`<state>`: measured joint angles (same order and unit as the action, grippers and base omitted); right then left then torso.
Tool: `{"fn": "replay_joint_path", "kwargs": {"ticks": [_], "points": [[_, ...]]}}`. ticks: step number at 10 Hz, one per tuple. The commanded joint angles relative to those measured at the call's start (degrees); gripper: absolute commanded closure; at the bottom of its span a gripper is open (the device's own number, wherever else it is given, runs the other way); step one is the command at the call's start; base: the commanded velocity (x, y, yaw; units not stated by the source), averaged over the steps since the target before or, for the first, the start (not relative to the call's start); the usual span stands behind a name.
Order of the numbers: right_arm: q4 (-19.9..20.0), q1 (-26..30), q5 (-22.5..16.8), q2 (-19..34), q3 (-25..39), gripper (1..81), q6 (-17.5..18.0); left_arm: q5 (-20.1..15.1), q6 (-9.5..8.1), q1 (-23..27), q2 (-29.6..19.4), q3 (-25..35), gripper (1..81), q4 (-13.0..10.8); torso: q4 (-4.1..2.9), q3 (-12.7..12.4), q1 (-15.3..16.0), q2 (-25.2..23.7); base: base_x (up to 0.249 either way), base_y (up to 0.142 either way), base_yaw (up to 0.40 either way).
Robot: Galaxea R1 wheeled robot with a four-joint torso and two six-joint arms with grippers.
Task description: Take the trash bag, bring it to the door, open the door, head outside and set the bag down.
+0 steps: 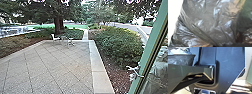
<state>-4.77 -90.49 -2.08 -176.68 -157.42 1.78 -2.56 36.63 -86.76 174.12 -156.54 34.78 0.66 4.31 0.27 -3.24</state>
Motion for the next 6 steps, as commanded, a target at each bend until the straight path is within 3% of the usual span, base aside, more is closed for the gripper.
{"fn": "replay_joint_path", "kwargs": {"ticks": [1,6], "points": [[-0.2,2.4,-3.5,-0.6,0.3,1.0,0.0,-4.3,0.37,2.7,-0.1,0.1,81.1,-0.1,0.00,0.0,0.0,0.0,0.135,0.000,0.000],[-0.1,2.4,-3.5,-0.6,0.3,1.0,0.1,-4.3,0.37,2.7,0.0,0.1,81.1,-0.1,0.00,0.0,0.1,0.1,0.144,0.000,0.000]]}}
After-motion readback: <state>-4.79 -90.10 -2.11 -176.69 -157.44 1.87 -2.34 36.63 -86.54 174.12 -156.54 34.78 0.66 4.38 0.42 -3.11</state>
